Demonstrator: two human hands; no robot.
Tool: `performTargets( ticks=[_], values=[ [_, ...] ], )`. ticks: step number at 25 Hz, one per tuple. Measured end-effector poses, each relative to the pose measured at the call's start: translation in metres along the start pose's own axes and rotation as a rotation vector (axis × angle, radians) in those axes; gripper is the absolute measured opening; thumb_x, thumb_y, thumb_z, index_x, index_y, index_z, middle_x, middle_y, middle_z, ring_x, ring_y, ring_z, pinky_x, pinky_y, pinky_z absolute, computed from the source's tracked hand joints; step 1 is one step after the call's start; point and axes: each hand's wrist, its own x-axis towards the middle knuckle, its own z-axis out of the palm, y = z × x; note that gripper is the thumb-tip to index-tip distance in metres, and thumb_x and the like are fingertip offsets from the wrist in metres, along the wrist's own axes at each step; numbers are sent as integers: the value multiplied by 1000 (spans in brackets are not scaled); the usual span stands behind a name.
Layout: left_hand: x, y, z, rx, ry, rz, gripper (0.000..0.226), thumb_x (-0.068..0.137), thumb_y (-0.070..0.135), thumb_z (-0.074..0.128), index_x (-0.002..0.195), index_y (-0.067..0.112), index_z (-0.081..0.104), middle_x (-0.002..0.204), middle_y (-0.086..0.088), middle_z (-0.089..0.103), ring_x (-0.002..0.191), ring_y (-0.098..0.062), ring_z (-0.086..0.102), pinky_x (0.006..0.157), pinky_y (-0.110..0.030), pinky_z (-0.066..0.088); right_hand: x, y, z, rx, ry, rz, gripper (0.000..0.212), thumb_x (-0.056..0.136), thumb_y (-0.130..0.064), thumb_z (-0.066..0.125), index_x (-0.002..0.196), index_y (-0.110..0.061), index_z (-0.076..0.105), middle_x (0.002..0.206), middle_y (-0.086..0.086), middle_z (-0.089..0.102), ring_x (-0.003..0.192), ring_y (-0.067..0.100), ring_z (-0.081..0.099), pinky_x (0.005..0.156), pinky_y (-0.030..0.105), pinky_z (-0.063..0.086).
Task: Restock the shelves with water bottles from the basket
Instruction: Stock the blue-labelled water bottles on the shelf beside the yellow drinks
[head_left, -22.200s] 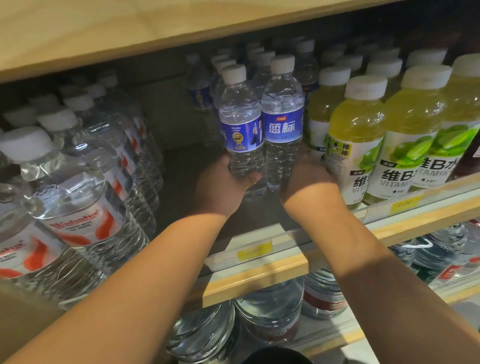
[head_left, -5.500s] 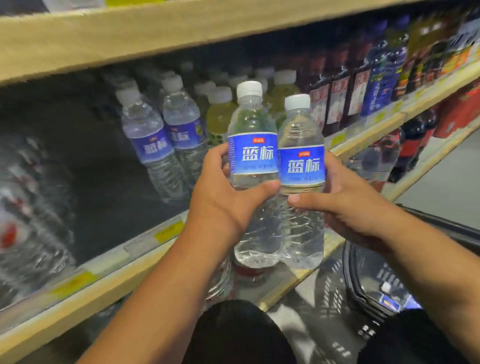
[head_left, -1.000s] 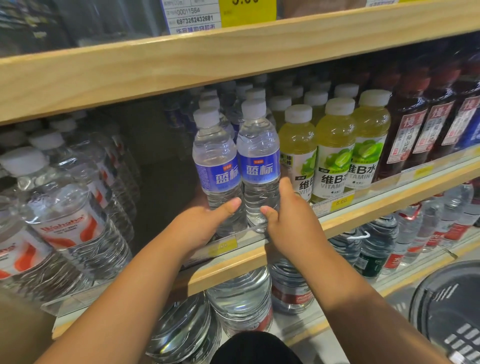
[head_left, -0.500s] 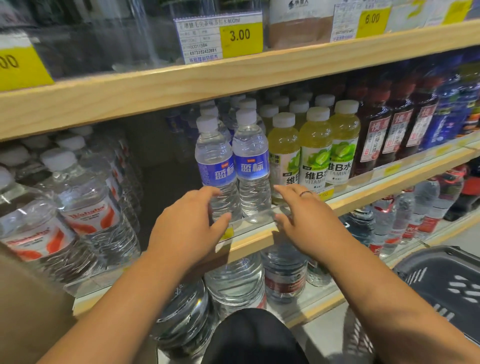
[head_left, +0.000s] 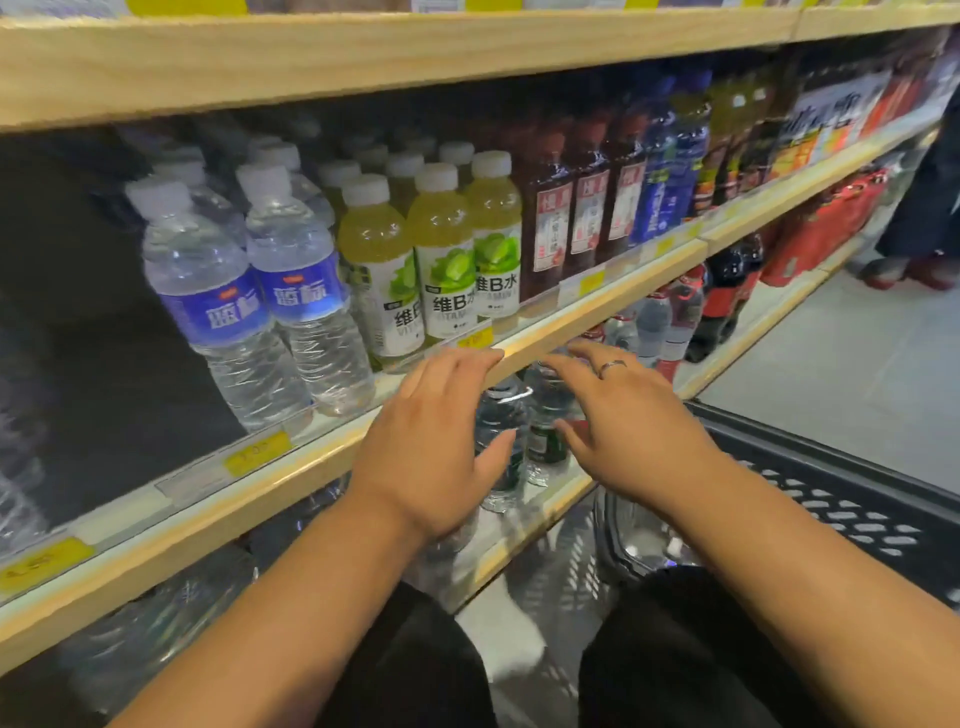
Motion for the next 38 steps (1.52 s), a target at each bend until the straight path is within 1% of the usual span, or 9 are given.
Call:
performTargets(
  ticks=[3,8,16,19,22,26,30,33,38],
  values=[
    [21,29,40,-49,-55,91,64,85,38,63,140,21,36,139,1,43,128,-19,40,106,-33,36,-19,50,5,-46,-58,110,68,91,-31,58,150,-25,25,155,8,27,138,29,31,110,40,31],
    [42,63,106,-108,-205,204,67,87,37,59,145,17,32,146,-4,37,136,-21,32,112,-28,21,-58,125,25,-79,-112,246,66,87,-31,62,146,-21,35,147,13,40,129,35,42,104,45,40],
    [61,109,220,-221,-372,287,66,78,38,55,138,14,45,134,-6,50,123,-27,48,105,-38,40,-110,212,97,-38,-315,409,70,87,-34,62,149,-22,30,151,7,33,133,29,38,107,37,37],
    [67,117,259,-173,-548,287,67,87,38,58,146,22,31,144,-3,38,132,-24,37,106,-37,33,-121,235,132,1,-404,443,70,88,-34,60,150,-23,28,150,8,34,133,28,38,106,37,38],
    [70,118,290,-106,-677,348,69,89,40,58,147,21,26,143,-7,38,130,-28,38,105,-39,35,-128,249,167,1,-517,424,71,87,-41,59,148,-25,27,150,8,32,130,31,42,98,41,45],
    [78,125,341,48,-878,490,73,84,45,63,144,18,30,139,-10,41,129,-30,41,104,-44,39,-135,261,210,-18,-607,407,62,84,-36,60,141,-28,35,137,6,44,120,30,49,92,38,46],
    [76,130,392,228,-1210,427,85,78,57,67,144,18,30,143,-11,39,130,-33,40,104,-46,40,-138,283,244,-43,-667,456,53,84,-31,60,133,-25,43,134,7,44,118,30,50,89,38,43],
    [66,130,416,225,-1392,402,73,78,52,71,134,15,44,137,-10,51,121,-31,51,97,-37,43,-138,296,273,-69,-744,491,54,82,-26,62,133,-24,43,134,8,44,117,31,51,86,38,47],
    [60,137,436,265,-1494,471,68,78,49,72,131,13,50,130,-7,58,112,-28,58,93,-36,48,-129,311,315,-52,-807,534,56,84,-23,59,136,-22,37,132,9,45,117,31,52,85,40,51]
  ],
)
